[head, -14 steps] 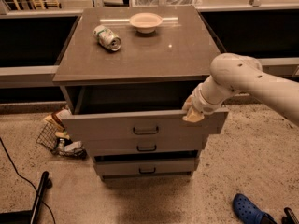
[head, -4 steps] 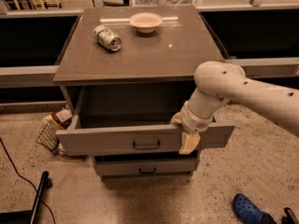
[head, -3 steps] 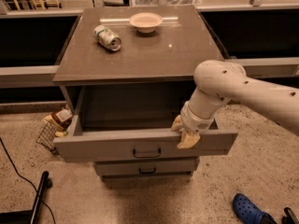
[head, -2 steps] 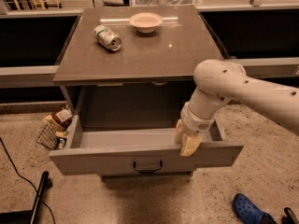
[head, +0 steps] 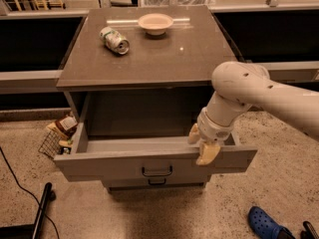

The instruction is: Open top drawer

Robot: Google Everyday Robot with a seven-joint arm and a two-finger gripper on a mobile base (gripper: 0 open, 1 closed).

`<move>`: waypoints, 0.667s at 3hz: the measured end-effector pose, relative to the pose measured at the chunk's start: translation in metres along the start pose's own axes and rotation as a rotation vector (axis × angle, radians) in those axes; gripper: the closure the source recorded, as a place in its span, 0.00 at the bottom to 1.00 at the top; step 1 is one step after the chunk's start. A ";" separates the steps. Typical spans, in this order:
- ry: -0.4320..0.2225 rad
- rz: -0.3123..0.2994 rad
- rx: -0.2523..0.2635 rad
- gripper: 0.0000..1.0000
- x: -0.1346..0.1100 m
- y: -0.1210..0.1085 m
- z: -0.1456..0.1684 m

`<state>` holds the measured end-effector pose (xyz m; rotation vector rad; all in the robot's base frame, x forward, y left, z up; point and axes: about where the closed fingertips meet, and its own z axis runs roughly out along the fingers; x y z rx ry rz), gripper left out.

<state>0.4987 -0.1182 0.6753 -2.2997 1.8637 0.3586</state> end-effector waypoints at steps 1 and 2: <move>0.003 0.009 0.015 0.00 0.003 0.004 -0.008; -0.003 0.014 0.030 0.00 0.006 0.006 -0.015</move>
Offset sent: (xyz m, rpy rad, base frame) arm -0.0028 -0.0173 0.0225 0.0180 -0.0429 -0.0363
